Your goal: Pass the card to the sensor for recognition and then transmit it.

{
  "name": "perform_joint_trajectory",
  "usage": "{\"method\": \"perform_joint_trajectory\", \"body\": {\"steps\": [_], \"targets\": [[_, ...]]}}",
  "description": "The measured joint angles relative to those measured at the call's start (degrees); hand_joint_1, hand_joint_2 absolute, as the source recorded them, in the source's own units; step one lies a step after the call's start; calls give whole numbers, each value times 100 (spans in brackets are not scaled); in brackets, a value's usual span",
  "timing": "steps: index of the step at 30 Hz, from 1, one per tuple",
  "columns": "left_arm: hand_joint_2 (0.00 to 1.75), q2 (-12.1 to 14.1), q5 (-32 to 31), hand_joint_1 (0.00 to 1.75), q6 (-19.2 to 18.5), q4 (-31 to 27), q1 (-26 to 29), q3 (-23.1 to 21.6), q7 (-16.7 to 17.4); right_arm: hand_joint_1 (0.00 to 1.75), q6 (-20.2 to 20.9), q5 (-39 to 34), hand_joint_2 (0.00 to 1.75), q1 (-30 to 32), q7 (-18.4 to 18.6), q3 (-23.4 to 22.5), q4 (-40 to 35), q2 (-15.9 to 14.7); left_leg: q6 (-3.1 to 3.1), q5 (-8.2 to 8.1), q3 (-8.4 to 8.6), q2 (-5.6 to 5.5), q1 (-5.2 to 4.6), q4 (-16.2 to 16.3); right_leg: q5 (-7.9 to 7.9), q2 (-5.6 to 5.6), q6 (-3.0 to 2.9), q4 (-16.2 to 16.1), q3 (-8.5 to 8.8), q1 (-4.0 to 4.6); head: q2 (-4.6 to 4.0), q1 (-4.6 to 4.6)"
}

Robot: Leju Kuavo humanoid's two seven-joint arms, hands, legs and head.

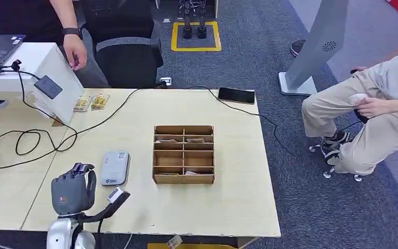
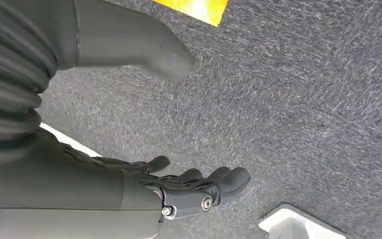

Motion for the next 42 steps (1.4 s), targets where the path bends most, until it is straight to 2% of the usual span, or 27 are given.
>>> {"method": "perform_joint_trajectory", "body": {"steps": [5, 10, 13, 21, 27, 35, 38, 42], "targets": [[175, -13, -358, 175, 0, 378, -326, -48, 355, 0, -2, 28, 175, -82, -196, 0, 161, -24, -1, 2, 2, 0, 0, 0, 4, 0, -3, 0, 1, 0, 0, 0], [175, 7, -426, 175, 0, 603, -517, -389, 990, 0, -2, 76, 175, -140, -288, 0, 341, -74, -1, 2, 1, 0, 0, 0, 4, 0, -3, 0, 2, 0, 0, 0], [175, 4, -413, 175, 0, 704, -620, -525, 1058, 0, -2, 79, 175, -183, -312, 0, 431, -98, -1, 1, 1, 1, 0, 0, 4, 1, -3, 0, 2, 0, 0, 0], [175, -30, -408, 175, 0, 891, -832, -553, 1007, 0, -2, 50, 175, -237, -406, 0, 603, -157, 0, 1, 0, 1, 0, 0, 4, 1, -3, 0, 2, 0, 0, 0], [175, -42, -413, 175, 0, 1161, -950, -662, 1187, 0, -2, 33, 175, -253, -459, 0, 708, -186, -1, 2, 0, 0, 0, 1, 4, 1, -3, 0, 2, 0, 0, 0], [175, -42, -417, 175, 4, 1403, -989, -802, 1241, 0, -2, 19, 175, -259, -496, 0, 776, -208, 0, 1, -1, 0, 0, 0, 3, 1, -3, 0, 2, 0, 0, 0], [175, -22, -437, 175, 4, 1541, -1024, -916, 1541, 0, -2, -46, 175, -261, -592, 0, 817, -225, 0, 1, -1, 0, 0, 0, 3, 1, -3, 0, 2, 0, 0, 0], [175, 118, -441, 175, 4, 1994, -1118, -1373, 2333, 0, -2, -55, 175, -276, -640, 0, 887, -245, 0, 2, 0, 0, 0, 0, 4, 1, -3, 0, 2, 0, 0, 0]]}}
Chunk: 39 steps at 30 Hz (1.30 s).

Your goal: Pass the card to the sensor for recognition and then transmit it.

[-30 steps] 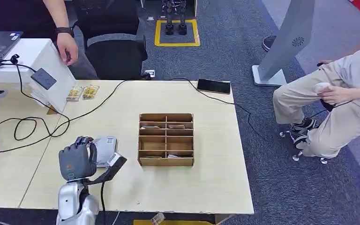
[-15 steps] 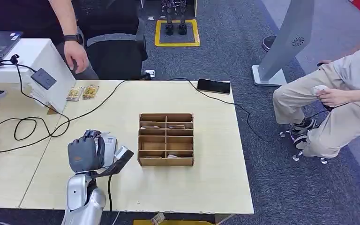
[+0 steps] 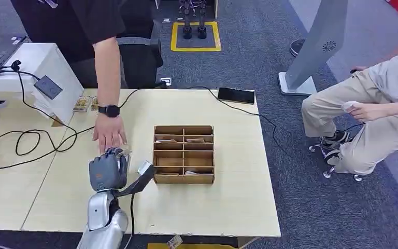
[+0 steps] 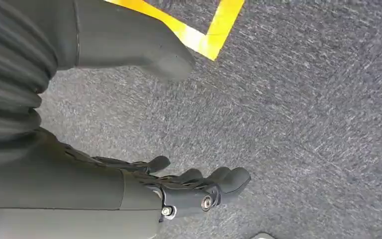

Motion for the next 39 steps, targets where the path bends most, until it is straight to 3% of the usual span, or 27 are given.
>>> {"method": "perform_joint_trajectory", "body": {"steps": [5, 12, 22, 34, 39], "targets": [[175, 207, -4, 175, 0, 539, -124, -511, 347, 0, 0, -50, 175, -4, -15, 0, 66, -41, 0, 0, -1, 0, 0, 0, 0, 0, 0, 1, 0, 0, 0, 0], [175, 367, -9, 175, 26, 1280, -400, -1007, 541, 0, 0, -122, 175, -11, -50, 0, 164, -109, 0, 0, 0, -4, 0, 0, -1, -5, 0, 0, 5, -1, 0, 2], [175, 439, -2, 175, 26, 2259, -838, -1263, 611, 0, 0, -256, 175, -13, -59, 0, 264, -188, 0, 0, 46, -10, -1, -2, -2, -20, 1, 0, 60, -1, 0, 2], [175, 465, 269, 175, 35, 2397, -806, -1383, 574, 0, -4, -420, 175, -16, -9, 4, 308, -236, -3, 4, 61, -18, 0, -2, -2, -26, 0, 1, 75, 1, 0, 2], [175, 459, 428, 175, 46, 2168, -685, -1278, 505, 0, -4, -317, 175, -24, -2, 4, 306, -238, -4, 3, 58, -16, 1, -2, -2, -25, 0, 1, 71, 1, 0, 2]]}}
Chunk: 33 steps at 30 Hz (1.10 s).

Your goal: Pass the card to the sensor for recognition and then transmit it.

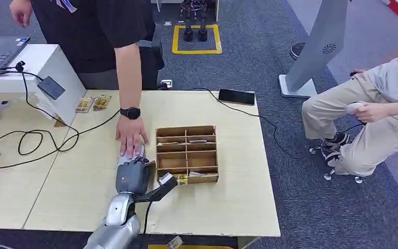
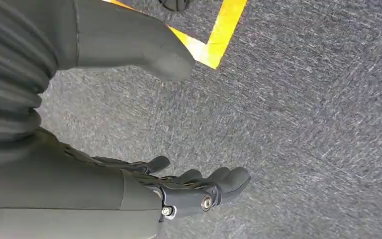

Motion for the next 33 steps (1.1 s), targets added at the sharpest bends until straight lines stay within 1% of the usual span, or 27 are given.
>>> {"method": "perform_joint_trajectory", "body": {"steps": [3, 9, 12, 15, 19, 22, 24, 26, 28, 33], "targets": [[175, -24, 107, 175, 2, -193, 91, 171, -158, 0, 0, 99, 175, -15, 7, -2, -2, 2, 0, 0, -1, 2, 0, 0, 0, 2, 0, 0, -4, 0, 0, -2], [175, -188, 409, 175, 2, -703, 348, 806, -785, 0, -2, 138, 175, -25, 13, -2, -22, 2, 0, 0, -14, 3, 0, 0, 0, 3, 0, 0, -20, 0, 0, -2], [175, -249, 455, 175, 2, -883, 411, 1062, -927, 0, -2, 138, 175, -29, 9, -2, -28, 2, 0, 0, -21, 2, 0, 0, 0, 2, 0, 0, -26, 0, 0, -2], [175, -337, 512, 175, 2, -1074, 454, 1288, -1159, 0, -2, 147, 175, -36, -4, -2, -31, 2, 0, 0, -26, 1, 0, 0, 0, 2, 0, 0, -30, 0, 0, 0], [175, -418, 573, 175, 0, -1205, 461, 1544, -1308, 0, -2, 158, 175, -49, -4, -2, -31, 2, 0, 0, -28, 1, 0, 0, 0, 2, 0, 0, -33, 0, 0, 0], [175, -523, 853, 175, 0, -1264, 458, 1835, -1680, 0, -2, 204, 175, -55, -4, -2, -33, 2, 0, 0, -30, 1, -1, 1, 0, 2, 0, 0, -35, -1, 0, -2], [175, -599, 1182, 175, 0, -1272, 440, 2048, -1997, 0, -2, 221, 175, -55, -4, -2, -37, 2, 0, 0, -30, 1, -1, 1, 0, 2, 0, 0, -36, -1, 0, 0], [175, -667, 1479, 175, 0, -1283, 417, 2192, -2234, 0, -2, 243, 175, -57, -4, -2, -39, 2, 0, 0, -31, 1, -1, 1, 0, 2, 0, 0, -37, -1, 0, 0], [175, -708, 1583, 175, 0, -1285, 393, 2273, -2315, 0, -2, 245, 175, -62, -4, -2, -46, 2, 0, 0, -31, 1, -1, 1, 0, 2, 0, 0, -37, -1, 0, -2], [175, -741, 1633, 175, -2, -1285, 373, 2365, -2346, 0, -2, 249, 175, -67, -4, -2, -57, 2, 0, 0, -32, 2, 0, 1, 0, 2, 0, 0, -40, 0, 0, -2]]}}
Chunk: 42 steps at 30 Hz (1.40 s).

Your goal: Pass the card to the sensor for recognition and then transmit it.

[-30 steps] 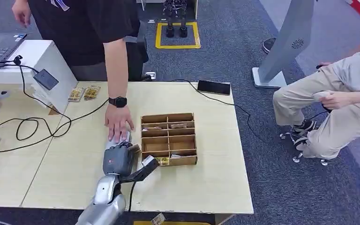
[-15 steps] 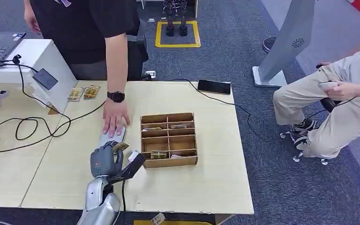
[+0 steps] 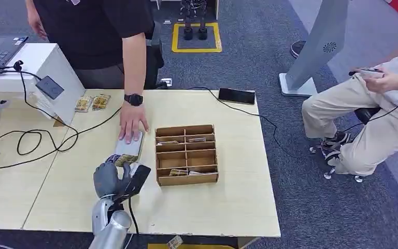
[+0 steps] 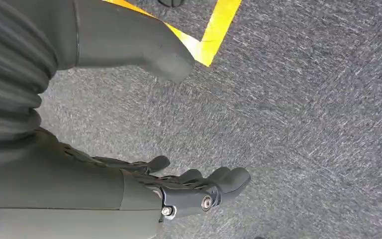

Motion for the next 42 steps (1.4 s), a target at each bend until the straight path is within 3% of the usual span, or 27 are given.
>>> {"method": "perform_joint_trajectory", "body": {"steps": [5, 8, 12, 15, 20, 25, 42], "targets": [[175, -22, 351, 175, 0, 0, -37, 39, -173, 0, 0, 4, 175, -3, 0, 0, -11, 0, 0, 0, -1, 0, 0, 0, 0, 0, 0, 0, -2, 0, 0, 0], [175, -31, 1490, 175, -57, 0, -138, -30, -243, 0, 0, 43, 175, -5, 24, 0, -37, 0, 0, 0, -1, 0, 0, 0, 0, 0, 0, 0, -2, 0, 0, 0], [175, 11, 2993, 175, -330, -188, -202, -556, 75, 0, 0, 105, 175, -6, 52, 0, -87, 0, 2, 2, -3, -1, 0, 1, 1, -1, 0, 0, -2, 0, 0, 0], [175, 96, 3529, 175, -387, -312, -343, -963, 232, 0, 0, 144, 175, -7, 52, 0, -114, 0, 2, 2, -4, -1, 0, 1, 1, -1, 0, 0, -2, 0, 0, 2], [175, 256, 3910, 175, -337, -326, -630, -1467, 433, 0, 0, 195, 175, -7, 54, 0, -256, 31, 2, 2, -4, -1, 0, 1, 1, -1, 0, 0, -2, 0, 0, 0], [175, 313, 4310, 175, -391, -247, -877, -1679, 450, 0, 0, 234, 175, -8, 68, 0, -317, 57, 2, 2, -4, -1, 0, 1, 1, 0, 0, 0, -4, 0, 0, 0], [175, 418, 4621, 175, -411, 302, -1611, -1819, 518, 0, 0, 269, 175, -11, 61, 0, -323, 70, 2, 2, -4, 0, 0, 1, 2, 1, 0, 1, -4, 0, 0, 0]]}}
